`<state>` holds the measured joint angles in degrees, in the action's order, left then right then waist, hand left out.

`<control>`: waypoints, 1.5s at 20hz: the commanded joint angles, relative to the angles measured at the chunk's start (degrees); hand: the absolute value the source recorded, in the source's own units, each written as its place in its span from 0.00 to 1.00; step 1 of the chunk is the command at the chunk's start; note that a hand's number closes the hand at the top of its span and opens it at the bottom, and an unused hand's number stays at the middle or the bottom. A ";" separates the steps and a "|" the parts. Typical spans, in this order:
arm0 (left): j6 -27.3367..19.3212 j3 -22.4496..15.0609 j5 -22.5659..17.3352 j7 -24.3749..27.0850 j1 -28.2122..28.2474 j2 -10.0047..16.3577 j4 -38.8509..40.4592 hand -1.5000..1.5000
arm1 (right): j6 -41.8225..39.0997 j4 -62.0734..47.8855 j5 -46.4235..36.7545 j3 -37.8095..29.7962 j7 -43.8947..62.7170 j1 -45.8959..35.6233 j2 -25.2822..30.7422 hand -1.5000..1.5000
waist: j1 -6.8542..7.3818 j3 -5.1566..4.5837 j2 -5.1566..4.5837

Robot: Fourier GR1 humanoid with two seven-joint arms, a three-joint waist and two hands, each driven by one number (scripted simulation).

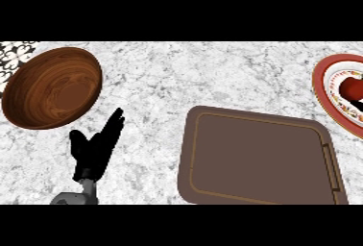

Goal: Pick the bell pepper from the tray and place it in the plate

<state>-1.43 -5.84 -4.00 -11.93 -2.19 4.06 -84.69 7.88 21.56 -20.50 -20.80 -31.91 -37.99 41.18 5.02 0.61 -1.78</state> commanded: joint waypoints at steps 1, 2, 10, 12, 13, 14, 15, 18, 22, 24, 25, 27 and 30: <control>-0.24 -0.67 0.28 -1.03 1.02 -0.64 1.48 0.50 | -4.64 -5.57 -2.27 1.97 -1.96 -1.12 1.23 0.00 | 0.50 -0.08 -0.57; 1.72 -0.29 -0.86 -0.66 1.84 0.47 1.40 0.50 | -3.98 -6.13 -2.59 2.33 -0.26 -3.71 -0.44 0.00 | 1.27 -0.14 -0.52; -0.09 -0.82 0.62 -1.47 0.85 -0.30 0.68 0.50 | -11.20 -8.83 7.00 -7.02 -9.43 -6.54 -0.71 0.00 | 0.10 0.13 -0.56; -0.19 0.58 -0.59 -3.42 0.21 0.12 0.64 0.50 | -15.25 -10.01 9.31 -9.29 -10.71 -5.87 1.11 0.00 | -0.96 0.06 -0.32; 1.10 1.05 -1.32 -1.83 0.64 0.53 1.90 0.50 | -15.89 -10.49 9.96 -10.11 -9.77 -6.65 2.42 0.00 | -0.84 -0.01 -0.52; 0.69 0.82 -0.67 -1.92 0.74 0.49 2.29 0.50 | -16.90 -11.45 10.54 -10.69 -9.82 -6.08 2.22 0.00 | -1.31 -0.08 -0.27; 0.23 0.07 -0.09 -1.80 0.07 -0.25 2.22 0.50 | -16.76 -11.87 10.53 -10.85 -9.63 -6.17 2.60 0.00 | -0.99 -0.02 -0.55; -0.22 0.33 0.22 -1.60 2.67 0.29 0.83 0.50 | -24.99 -13.57 12.06 -12.27 -8.02 -5.04 7.42 0.00 | -1.27 -0.01 -0.19; 0.71 1.07 -0.35 0.47 2.22 0.33 2.93 0.50 | -34.32 -14.47 11.71 -11.59 -8.81 -3.18 9.38 0.00 | -1.79 -0.07 -0.24; -0.26 1.63 -0.36 -1.76 1.27 0.64 1.26 0.50 | -39.37 -14.26 11.46 -11.27 -11.33 -0.50 11.38 0.00 | -2.39 0.04 -0.04; -0.04 1.78 -0.79 -1.07 1.53 0.16 2.43 0.50 | -40.23 -13.83 10.98 -10.72 -13.21 0.97 10.65 0.00 | -2.66 0.00 -0.03; -0.80 0.02 0.44 -0.21 3.25 -1.00 1.07 0.50 | -42.83 -13.22 10.25 -9.83 -13.93 2.42 11.45 0.00 | -2.56 0.04 0.14; 0.26 1.88 -1.09 -1.59 2.35 0.53 1.11 0.50 | -44.81 -11.94 9.88 -9.18 -15.95 4.99 11.98 0.00 | -2.92 0.16 0.07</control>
<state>-1.33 -4.24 -4.61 -11.70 -0.19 4.59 -85.62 -28.40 9.11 -10.04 -30.74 -40.75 -36.42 52.31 2.56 0.94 -1.32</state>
